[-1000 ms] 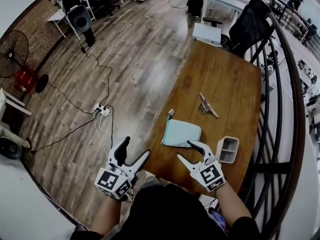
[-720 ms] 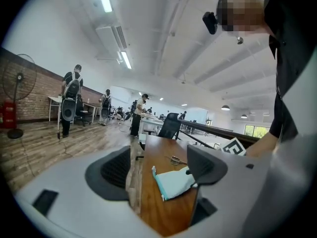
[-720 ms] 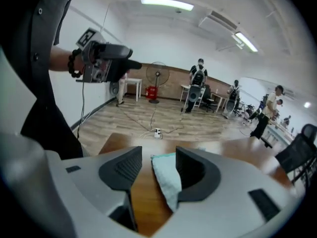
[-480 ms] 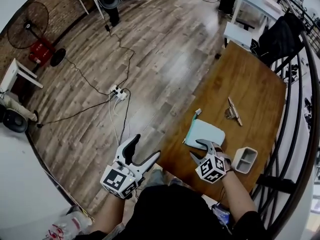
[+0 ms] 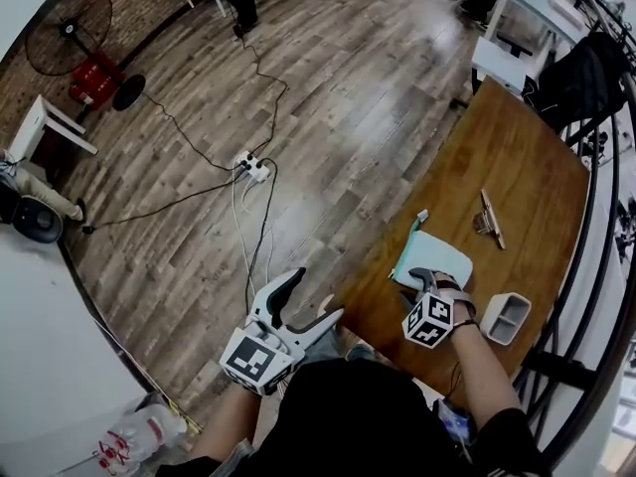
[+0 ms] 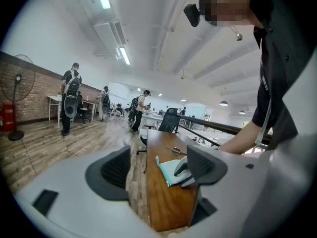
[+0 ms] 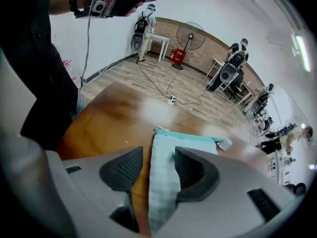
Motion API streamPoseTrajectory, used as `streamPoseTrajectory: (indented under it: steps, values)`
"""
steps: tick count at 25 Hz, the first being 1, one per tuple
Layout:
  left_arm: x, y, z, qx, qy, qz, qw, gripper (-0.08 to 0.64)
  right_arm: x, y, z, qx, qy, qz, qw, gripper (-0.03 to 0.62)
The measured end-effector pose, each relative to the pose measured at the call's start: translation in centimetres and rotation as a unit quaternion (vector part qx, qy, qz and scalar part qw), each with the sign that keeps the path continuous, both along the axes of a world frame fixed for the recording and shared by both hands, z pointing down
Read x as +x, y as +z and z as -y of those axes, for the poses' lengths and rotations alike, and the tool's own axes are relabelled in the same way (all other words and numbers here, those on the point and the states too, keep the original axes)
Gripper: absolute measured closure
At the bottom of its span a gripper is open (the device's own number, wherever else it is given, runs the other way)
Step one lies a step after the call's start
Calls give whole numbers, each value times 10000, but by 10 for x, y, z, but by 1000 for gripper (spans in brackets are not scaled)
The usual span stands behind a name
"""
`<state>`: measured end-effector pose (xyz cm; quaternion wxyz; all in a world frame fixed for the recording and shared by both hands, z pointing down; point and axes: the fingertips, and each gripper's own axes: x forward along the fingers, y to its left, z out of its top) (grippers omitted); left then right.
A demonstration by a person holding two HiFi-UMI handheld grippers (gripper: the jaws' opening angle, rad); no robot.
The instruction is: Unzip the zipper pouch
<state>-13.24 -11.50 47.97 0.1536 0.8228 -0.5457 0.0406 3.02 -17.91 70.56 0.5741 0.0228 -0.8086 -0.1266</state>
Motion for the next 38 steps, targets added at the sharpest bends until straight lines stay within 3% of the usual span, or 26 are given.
streamPoseTrajectory:
  steps: [7, 10, 12, 19, 24, 30, 33, 38]
  values:
    - [2, 2, 3, -33, 285, -67, 9996, 198, 1, 9, 5, 357, 140, -232, 9990, 464]
    - [5, 4, 6, -65, 439, -13, 9990, 198, 0, 4, 8, 485, 243, -232, 9983, 541]
    - [10, 6, 11, -73, 557, 38, 9984, 198, 2, -4, 9, 521, 364, -110, 9979, 579]
    - [33, 14, 30, -96, 1104, -39, 9938, 198, 12, -42, 18, 569, 1076, 550, 9910, 589]
    - [60, 16, 45, -139, 1576, -238, 9871, 201, 23, -81, 28, 578, 1694, 1153, 9771, 589]
    - [95, 17, 52, -207, 2240, -507, 9730, 288, 47, -129, 35, 706, 2456, 1822, 9495, 591]
    - [112, 12, 57, -193, 2504, -586, 9662, 291, 59, -153, 34, 696, 2748, 2121, 9352, 591]
    - [141, -11, 82, -146, 2865, -772, 9549, 291, 76, -190, 38, 975, 2596, 2272, 9335, 591]
